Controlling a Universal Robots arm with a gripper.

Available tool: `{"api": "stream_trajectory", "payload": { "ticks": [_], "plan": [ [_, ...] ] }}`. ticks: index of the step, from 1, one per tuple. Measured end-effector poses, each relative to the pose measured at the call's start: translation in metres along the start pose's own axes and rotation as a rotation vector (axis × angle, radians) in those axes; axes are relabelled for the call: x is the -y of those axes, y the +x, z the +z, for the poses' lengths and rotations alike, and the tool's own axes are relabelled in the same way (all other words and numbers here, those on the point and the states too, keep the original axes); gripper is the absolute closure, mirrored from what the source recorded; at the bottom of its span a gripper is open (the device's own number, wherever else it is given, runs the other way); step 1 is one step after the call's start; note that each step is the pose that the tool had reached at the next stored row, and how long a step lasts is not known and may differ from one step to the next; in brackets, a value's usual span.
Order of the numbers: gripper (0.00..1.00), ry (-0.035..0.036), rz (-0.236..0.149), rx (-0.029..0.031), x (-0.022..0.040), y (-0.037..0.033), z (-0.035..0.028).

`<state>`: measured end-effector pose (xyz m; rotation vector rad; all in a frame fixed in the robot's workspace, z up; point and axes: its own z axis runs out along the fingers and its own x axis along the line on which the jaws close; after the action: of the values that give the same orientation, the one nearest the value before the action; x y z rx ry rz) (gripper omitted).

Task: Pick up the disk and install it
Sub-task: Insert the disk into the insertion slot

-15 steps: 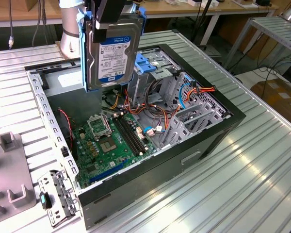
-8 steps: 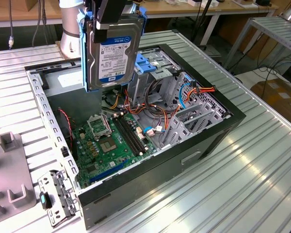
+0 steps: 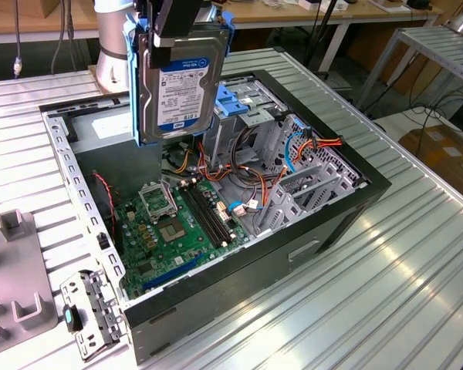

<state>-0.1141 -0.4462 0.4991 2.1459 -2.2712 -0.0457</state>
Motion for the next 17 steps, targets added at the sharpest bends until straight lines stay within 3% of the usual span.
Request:
{"api": "stream_trajectory", "payload": {
  "ticks": [14,17],
  "plan": [
    [0.63,0.0002,0.000,-0.0051,0.0010,0.0157,-0.0003],
    [0.63,0.0002,0.000,-0.0052,0.0049,0.0182,-0.0004]
  ]
}}
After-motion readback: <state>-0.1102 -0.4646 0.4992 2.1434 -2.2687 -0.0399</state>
